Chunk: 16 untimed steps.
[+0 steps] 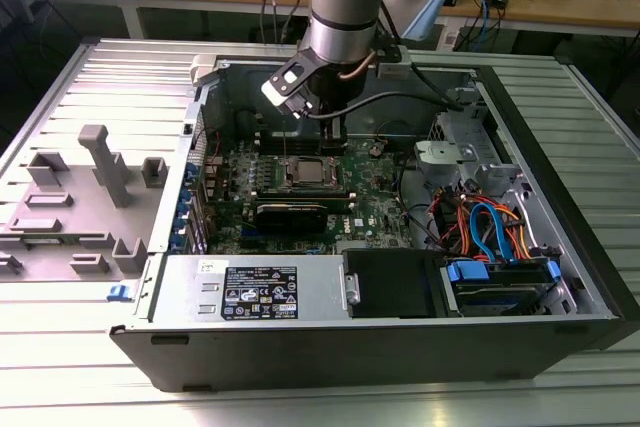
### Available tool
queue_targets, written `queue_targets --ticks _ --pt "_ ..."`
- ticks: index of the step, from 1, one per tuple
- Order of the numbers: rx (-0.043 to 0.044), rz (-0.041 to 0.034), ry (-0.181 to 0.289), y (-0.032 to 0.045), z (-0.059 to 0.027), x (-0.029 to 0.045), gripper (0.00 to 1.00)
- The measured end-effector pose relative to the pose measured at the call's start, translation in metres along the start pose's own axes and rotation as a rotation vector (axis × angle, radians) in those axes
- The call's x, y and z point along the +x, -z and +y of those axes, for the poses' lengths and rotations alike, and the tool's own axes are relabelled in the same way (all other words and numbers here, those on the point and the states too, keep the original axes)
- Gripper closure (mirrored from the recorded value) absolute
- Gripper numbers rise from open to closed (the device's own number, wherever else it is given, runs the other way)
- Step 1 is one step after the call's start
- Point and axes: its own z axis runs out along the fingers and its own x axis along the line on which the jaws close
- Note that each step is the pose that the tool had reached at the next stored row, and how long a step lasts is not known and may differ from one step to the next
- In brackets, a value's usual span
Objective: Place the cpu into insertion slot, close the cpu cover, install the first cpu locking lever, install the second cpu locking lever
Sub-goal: 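Close the cpu cover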
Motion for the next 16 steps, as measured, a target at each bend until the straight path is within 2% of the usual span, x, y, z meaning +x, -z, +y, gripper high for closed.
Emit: queue_targets --ticks 2,3,5,16 --pt "-0.0001 0.0001 0.000 -0.0009 -0.0053 0.0000 0.89" --pt "0.0000 0.0000 0.001 -0.0020 -0.0114 -0.0002 0.89" --pt "0.0000 0.0001 0.001 -0.0045 -0.0156 -0.0003 0.89" --pt "0.0000 0.0000 0.001 -0.0058 -0.0159 -0.0003 0.89"
